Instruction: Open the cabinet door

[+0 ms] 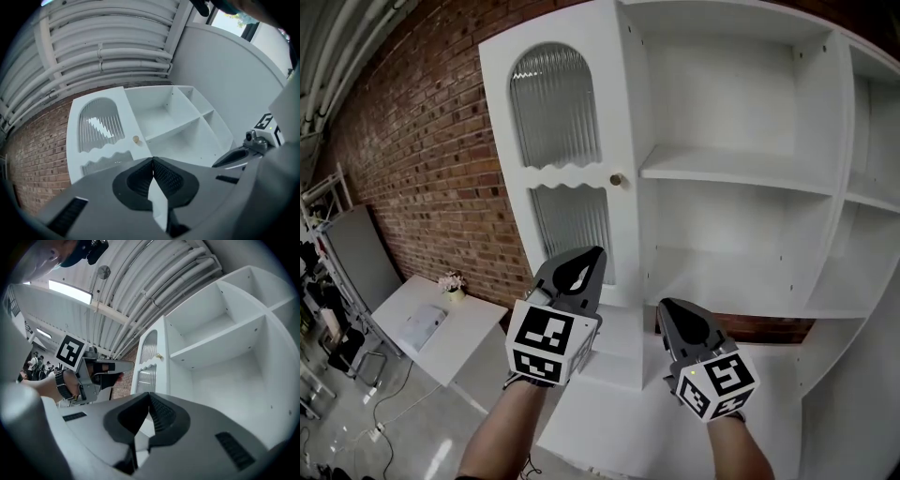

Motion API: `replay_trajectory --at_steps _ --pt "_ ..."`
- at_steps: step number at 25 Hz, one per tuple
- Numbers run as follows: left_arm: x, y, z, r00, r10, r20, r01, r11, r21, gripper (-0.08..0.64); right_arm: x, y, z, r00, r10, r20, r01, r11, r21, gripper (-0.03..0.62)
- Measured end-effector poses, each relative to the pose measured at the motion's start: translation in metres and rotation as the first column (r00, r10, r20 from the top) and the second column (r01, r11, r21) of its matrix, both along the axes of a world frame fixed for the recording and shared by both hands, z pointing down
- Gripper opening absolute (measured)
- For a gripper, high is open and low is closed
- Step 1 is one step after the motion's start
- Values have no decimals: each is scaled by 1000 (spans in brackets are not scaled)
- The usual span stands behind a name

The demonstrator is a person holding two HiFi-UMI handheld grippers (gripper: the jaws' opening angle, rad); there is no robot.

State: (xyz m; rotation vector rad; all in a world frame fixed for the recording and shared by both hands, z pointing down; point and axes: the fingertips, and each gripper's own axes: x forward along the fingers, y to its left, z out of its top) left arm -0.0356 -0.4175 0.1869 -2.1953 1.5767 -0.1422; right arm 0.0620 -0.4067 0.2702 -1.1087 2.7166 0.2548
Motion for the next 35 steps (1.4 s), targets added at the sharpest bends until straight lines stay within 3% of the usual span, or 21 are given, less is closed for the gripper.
replay_trajectory --at_steps 5,9,14,19,27,35 --pt "1 -22 -28 995 -74 71 70 996 56 7 0 -16 -23 1000 -2 2 2 1000 31 5" --pt "2 -37 -55 974 -148 173 130 985 112 8 1 -23 -28 1000 -11 -4 11 999 35 5" --pt "7 -55 -70 901 -256 351 204 963 178 9 9 -33 -25 1000 -18 18 17 999 41 5" --pt "21 -72 -73 850 -282 445 214 957 197 81 15 -38 -28 999 -34 40 32 999 40 5" --pt "24 -96 -75 794 -340 504 269 940 211 100 25 -44 -31 998 -29 57 26 998 52 5" --pt "22 -109 -72 781 -327 532 282 945 168 85 29 -46 -28 998 -22 53 19 999 49 5"
